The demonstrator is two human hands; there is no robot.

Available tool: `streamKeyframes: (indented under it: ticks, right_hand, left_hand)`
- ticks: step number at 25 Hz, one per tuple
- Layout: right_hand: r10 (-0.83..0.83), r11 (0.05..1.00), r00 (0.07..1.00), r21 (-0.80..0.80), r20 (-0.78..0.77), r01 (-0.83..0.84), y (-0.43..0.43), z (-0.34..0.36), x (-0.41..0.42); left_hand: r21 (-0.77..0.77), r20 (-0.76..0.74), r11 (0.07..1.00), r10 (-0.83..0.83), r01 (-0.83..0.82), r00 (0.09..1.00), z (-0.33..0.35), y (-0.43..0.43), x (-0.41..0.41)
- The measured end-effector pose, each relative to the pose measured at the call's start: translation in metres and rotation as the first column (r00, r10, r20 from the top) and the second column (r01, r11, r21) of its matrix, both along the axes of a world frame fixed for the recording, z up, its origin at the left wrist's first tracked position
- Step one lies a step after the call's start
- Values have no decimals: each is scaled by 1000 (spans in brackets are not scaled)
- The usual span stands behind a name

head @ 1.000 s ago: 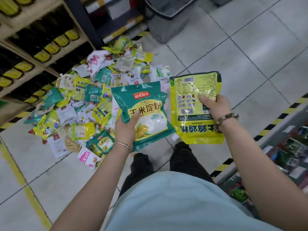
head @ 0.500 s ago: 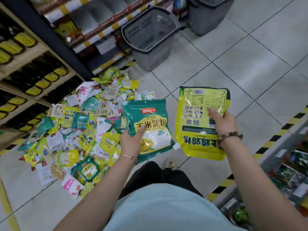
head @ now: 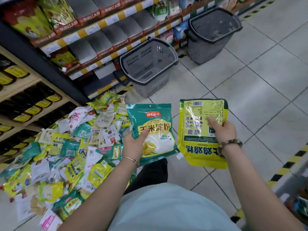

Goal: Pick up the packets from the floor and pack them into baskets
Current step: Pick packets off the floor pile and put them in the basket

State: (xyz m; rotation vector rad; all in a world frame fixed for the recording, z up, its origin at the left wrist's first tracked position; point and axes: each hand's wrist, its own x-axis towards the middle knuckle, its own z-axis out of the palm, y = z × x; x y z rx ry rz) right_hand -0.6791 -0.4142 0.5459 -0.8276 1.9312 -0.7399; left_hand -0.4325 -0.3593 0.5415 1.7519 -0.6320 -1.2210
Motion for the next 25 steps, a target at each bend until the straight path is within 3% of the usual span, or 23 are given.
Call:
streamKeyframes:
  ticks: [5, 14, 19, 25]
  right_hand:
    - [111, 993, 994, -39, -9, -111, -122, 8, 18]
    - [151, 989, 988, -6, 30, -151, -301, -15, 25]
    - [296, 955, 955, -32, 21, -295, -429, -25, 28]
    - [475, 877, 879, 56, 50, -477, -558, -46, 41]
  left_hand:
    - [31, -14, 998, 64, -63, 998, 0, -110, 17]
    - [46, 10, 983, 180, -181, 984, -19, -262, 14]
    - [17, 43, 965, 260, -261, 965, -24, -360, -1]
    - [63, 34, 914, 400, -401, 916, -36, -456, -11]
